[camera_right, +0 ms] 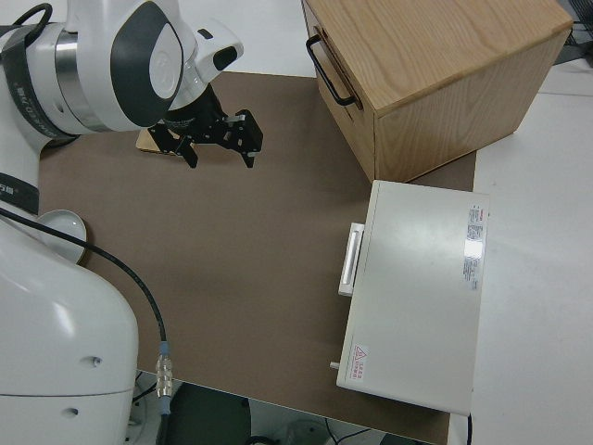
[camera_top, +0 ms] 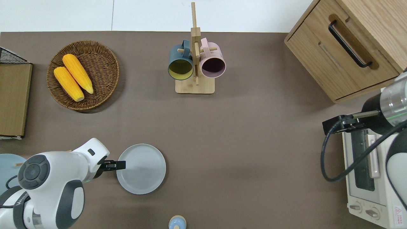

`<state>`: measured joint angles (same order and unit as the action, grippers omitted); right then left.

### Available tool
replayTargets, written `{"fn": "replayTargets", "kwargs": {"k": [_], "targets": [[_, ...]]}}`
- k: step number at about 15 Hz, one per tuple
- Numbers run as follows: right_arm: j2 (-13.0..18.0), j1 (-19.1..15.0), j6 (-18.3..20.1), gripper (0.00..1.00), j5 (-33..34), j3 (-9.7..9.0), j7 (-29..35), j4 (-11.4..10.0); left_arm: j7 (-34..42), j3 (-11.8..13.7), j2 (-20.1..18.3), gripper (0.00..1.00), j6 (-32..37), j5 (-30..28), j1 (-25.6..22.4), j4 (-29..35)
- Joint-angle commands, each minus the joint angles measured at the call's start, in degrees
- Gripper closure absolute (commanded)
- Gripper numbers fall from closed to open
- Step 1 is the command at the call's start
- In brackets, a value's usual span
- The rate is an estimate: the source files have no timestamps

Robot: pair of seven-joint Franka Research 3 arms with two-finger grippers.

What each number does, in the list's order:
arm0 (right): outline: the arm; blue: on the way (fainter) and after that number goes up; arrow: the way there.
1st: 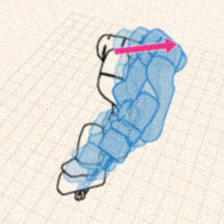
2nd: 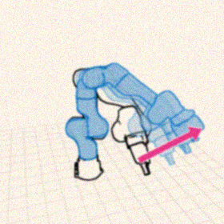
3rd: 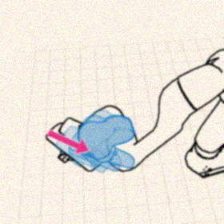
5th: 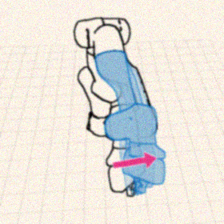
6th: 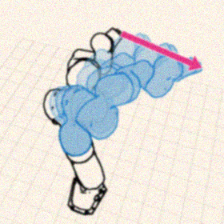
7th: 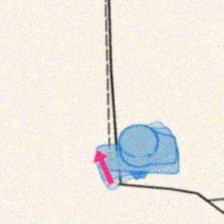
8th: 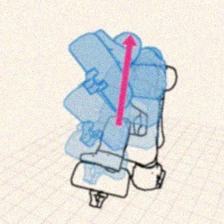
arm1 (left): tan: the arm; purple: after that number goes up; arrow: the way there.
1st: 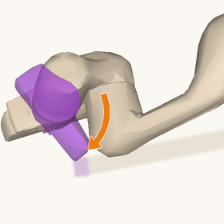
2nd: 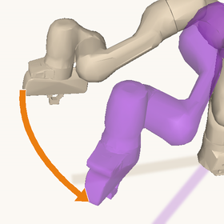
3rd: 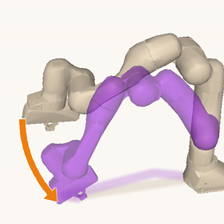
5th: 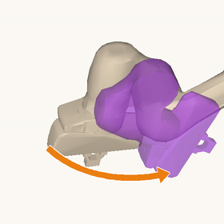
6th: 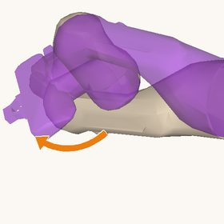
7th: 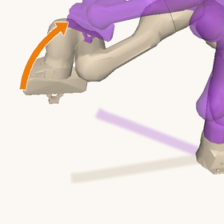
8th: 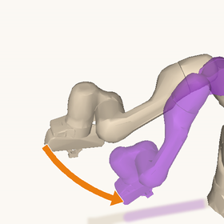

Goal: Pick gray plate from table and place it on lower plate rack with left arm
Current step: 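Move the left gripper toward the gray plate's near rim, then close the left gripper on the gray plate's rim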

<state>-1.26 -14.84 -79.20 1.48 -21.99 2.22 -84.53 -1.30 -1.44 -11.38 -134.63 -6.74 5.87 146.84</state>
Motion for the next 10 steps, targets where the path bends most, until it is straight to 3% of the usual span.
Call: {"fn": "replayTargets", "kwargs": {"k": [1,10], "targets": [[0.12,-1.34,0.71,0.017,0.37,-1.21,0.68,0.42,-0.72,0.04,2.59,0.01,-3.00,-0.64,1.60,1.17],[0.12,-1.34,0.62,0.017,0.37,-1.21,0.68,0.42,-0.54,0.04,4.70,0.05,-3.09,-0.64,2.13,1.17]]}}
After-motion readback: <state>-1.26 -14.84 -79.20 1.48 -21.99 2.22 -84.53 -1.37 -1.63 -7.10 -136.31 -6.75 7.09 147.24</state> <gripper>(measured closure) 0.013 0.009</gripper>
